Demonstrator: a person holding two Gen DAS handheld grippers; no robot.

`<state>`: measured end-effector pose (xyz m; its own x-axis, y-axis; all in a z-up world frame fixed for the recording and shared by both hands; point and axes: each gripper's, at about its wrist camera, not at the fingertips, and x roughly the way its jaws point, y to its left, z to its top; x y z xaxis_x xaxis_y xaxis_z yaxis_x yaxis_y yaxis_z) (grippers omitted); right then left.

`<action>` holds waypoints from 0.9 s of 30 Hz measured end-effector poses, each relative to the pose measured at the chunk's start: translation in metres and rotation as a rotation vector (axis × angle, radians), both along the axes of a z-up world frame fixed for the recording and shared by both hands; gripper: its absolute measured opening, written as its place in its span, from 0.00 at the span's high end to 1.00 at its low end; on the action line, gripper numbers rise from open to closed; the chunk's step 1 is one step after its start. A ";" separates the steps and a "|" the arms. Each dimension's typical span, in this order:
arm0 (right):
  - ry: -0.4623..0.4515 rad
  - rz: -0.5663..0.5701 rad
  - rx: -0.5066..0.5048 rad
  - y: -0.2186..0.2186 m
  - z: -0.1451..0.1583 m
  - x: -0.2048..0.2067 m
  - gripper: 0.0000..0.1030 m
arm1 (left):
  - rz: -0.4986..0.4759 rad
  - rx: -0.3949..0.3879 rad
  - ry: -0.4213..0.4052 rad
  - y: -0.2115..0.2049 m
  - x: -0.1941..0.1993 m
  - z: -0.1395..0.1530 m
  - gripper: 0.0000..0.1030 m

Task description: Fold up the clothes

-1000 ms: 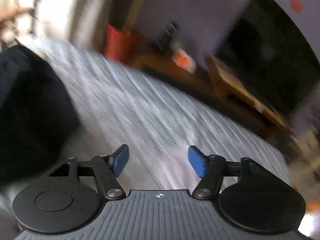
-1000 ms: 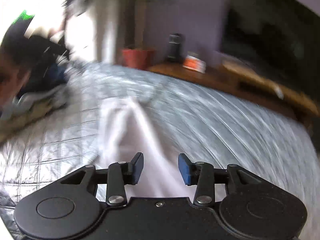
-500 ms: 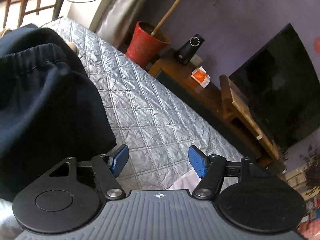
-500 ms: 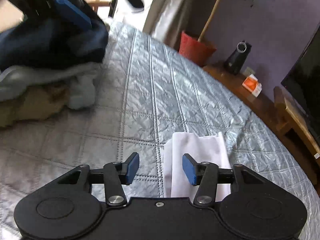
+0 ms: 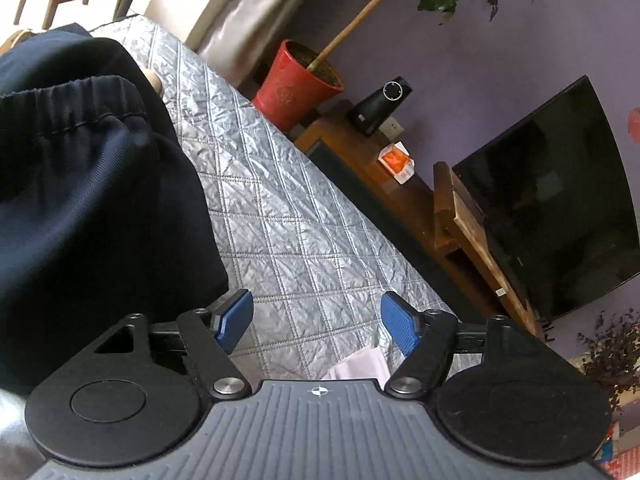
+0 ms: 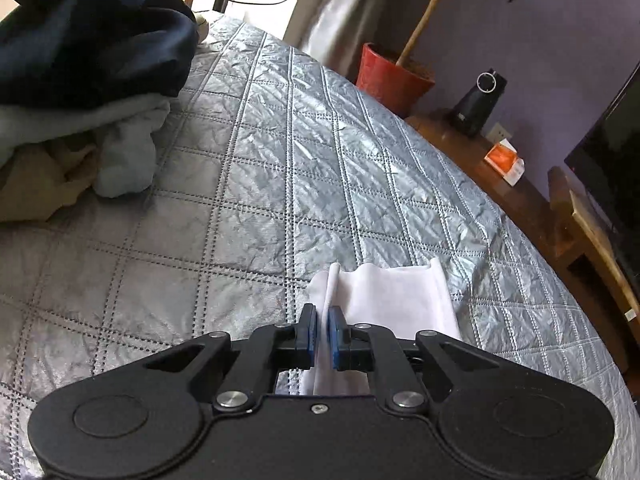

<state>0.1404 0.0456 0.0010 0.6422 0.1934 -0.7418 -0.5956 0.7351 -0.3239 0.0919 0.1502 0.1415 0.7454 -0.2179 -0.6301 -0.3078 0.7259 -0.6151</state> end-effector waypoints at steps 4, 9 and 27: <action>-0.019 -0.022 0.067 -0.005 0.010 -0.002 0.95 | -0.013 0.003 -0.011 -0.003 0.001 0.002 0.26; -0.037 -0.019 0.169 -0.012 0.030 -0.014 0.98 | 0.003 -0.004 -0.013 -0.001 0.003 0.002 0.26; -0.034 0.053 0.030 -0.005 0.017 -0.036 0.51 | -0.020 0.030 0.004 -0.009 0.008 0.000 0.23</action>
